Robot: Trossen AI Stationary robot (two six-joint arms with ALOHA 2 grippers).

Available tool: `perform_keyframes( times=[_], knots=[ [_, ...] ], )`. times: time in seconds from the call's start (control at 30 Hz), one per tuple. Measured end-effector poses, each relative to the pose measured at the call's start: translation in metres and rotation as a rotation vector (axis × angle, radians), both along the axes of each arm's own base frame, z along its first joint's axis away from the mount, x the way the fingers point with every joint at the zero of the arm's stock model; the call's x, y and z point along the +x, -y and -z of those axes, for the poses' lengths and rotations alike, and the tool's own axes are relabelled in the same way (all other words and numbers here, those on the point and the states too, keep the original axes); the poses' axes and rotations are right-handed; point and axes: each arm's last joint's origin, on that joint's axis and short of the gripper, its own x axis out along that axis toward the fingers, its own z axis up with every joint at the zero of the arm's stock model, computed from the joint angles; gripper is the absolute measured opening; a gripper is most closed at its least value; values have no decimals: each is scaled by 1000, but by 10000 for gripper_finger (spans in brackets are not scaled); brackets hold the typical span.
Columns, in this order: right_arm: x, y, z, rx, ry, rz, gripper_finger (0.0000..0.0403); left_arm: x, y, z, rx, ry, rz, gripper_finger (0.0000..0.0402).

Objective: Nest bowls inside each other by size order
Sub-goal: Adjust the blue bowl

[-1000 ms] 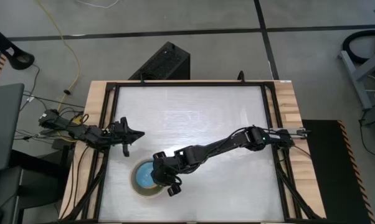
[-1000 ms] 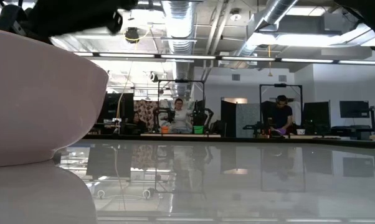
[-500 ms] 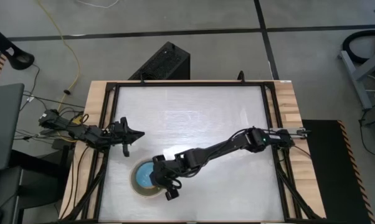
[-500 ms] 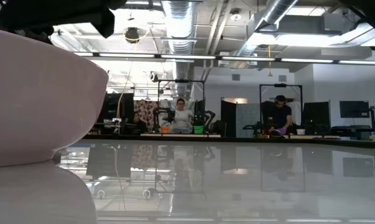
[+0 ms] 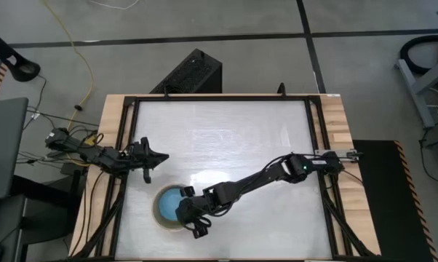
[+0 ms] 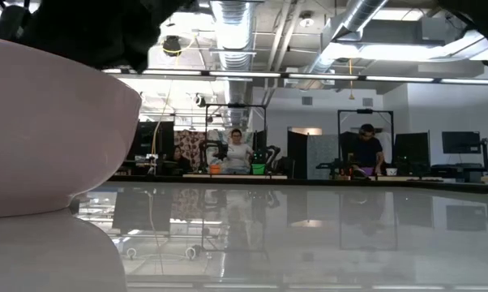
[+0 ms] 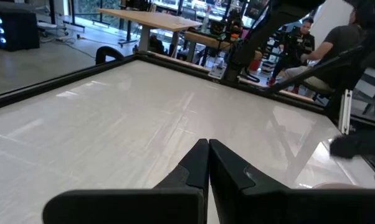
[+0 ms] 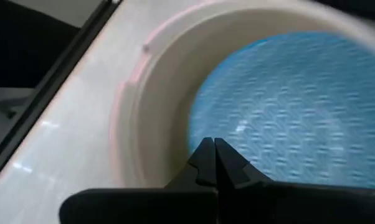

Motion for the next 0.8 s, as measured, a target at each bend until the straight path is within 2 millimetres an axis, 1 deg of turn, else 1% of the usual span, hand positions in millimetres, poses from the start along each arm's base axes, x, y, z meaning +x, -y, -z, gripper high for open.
perform_keyframes(
  times=[0.13,0.2,0.27,0.33,0.4,0.5,0.57,0.6,0.63,0.73,0.8],
  knots=[
    [-5,3,-22,-12,47,17,2,0,0,0,0,0,-1,0],
    [-7,4,-31,-19,66,17,2,0,0,0,0,0,-1,0],
    [-7,8,-38,-49,99,57,2,0,0,0,0,0,-1,0],
    [-2,14,-45,-53,169,109,2,0,0,0,4,-1,-1,0],
    [4,25,-51,-32,232,137,2,0,0,0,7,-2,-2,0],
    [17,41,-45,-8,275,152,2,0,0,0,6,-2,-1,0],
    [22,49,-35,-18,257,166,2,0,0,0,6,-2,-2,0],
    [26,51,-28,-18,258,170,2,0,0,0,7,-2,-3,0],
    [29,53,-26,-9,278,173,2,0,0,0,6,-2,-3,0],
    [30,54,-25,-8,283,138,1,0,0,0,8,-2,-3,0],
    [35,57,-20,7,291,130,1,0,0,0,9,-3,-3,0]
  ],
)
